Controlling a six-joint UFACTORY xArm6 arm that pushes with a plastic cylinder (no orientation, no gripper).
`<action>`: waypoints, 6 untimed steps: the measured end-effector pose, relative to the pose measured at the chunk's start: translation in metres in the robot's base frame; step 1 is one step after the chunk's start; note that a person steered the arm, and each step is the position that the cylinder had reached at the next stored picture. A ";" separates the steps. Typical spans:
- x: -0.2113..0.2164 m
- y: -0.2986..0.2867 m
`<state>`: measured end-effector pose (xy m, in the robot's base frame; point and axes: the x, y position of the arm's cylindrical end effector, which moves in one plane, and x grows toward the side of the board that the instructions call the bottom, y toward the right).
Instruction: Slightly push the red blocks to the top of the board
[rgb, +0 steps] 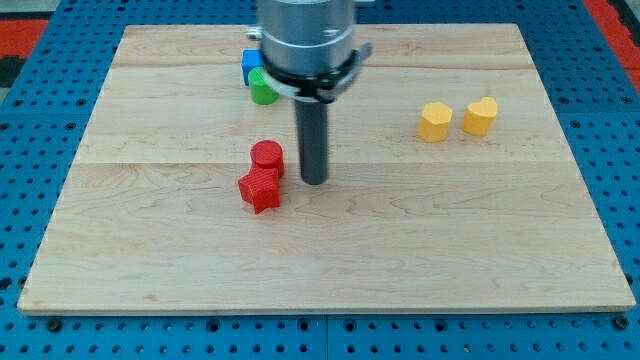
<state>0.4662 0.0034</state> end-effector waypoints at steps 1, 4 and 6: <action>0.062 -0.002; 0.023 -0.089; 0.066 -0.069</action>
